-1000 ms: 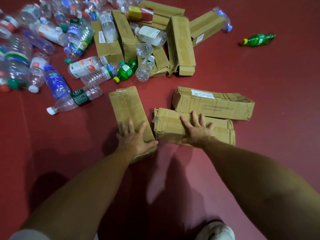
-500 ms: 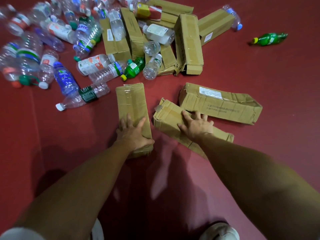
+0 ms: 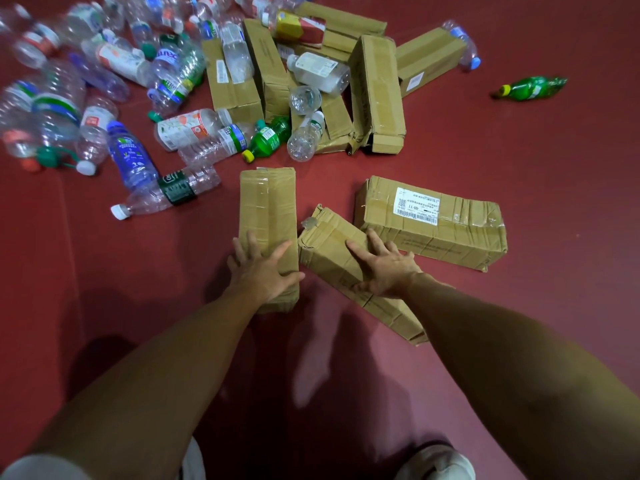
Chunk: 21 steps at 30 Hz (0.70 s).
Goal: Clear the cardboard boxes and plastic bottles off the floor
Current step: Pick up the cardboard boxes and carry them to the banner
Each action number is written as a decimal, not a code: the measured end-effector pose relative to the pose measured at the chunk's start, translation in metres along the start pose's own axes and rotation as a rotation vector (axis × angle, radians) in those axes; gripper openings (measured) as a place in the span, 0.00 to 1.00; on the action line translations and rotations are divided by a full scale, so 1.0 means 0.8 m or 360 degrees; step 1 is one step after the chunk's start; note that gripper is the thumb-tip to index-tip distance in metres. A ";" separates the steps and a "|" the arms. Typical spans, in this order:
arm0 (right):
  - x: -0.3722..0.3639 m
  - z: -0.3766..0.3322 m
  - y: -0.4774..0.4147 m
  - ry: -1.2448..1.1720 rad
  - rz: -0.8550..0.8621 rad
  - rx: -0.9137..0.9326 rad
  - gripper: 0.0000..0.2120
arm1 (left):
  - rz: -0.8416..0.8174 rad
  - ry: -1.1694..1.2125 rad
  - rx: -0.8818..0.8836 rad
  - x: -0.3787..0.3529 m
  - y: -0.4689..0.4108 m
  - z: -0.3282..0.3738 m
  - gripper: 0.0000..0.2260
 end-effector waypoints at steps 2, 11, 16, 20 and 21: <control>-0.001 0.000 0.000 0.0001 0.0014 -0.0022 0.45 | 0.0002 -0.0016 0.0004 0.003 0.000 0.003 0.38; -0.002 -0.016 -0.005 -0.0125 -0.0028 -0.0013 0.53 | -0.0070 0.0006 0.0024 0.002 0.001 -0.003 0.45; -0.006 -0.016 -0.004 -0.0027 -0.0074 0.0062 0.48 | -0.0085 -0.0042 0.0017 0.000 -0.004 -0.004 0.45; -0.011 -0.015 -0.005 0.0044 -0.0031 0.0146 0.42 | -0.0086 0.0021 0.0069 -0.002 -0.002 -0.003 0.42; -0.011 -0.015 -0.004 0.0049 -0.0027 0.0151 0.42 | -0.0085 0.0033 0.0074 -0.002 -0.003 -0.004 0.42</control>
Point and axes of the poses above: each hand's wrist, its own y-axis away from the middle knuckle, its own x-axis out of the back of the hand, z = x × y, the point moved 4 cm from there along -y, towards the middle knuckle, and after that the axes turned 13 degrees about x, right-handed, at the moved point
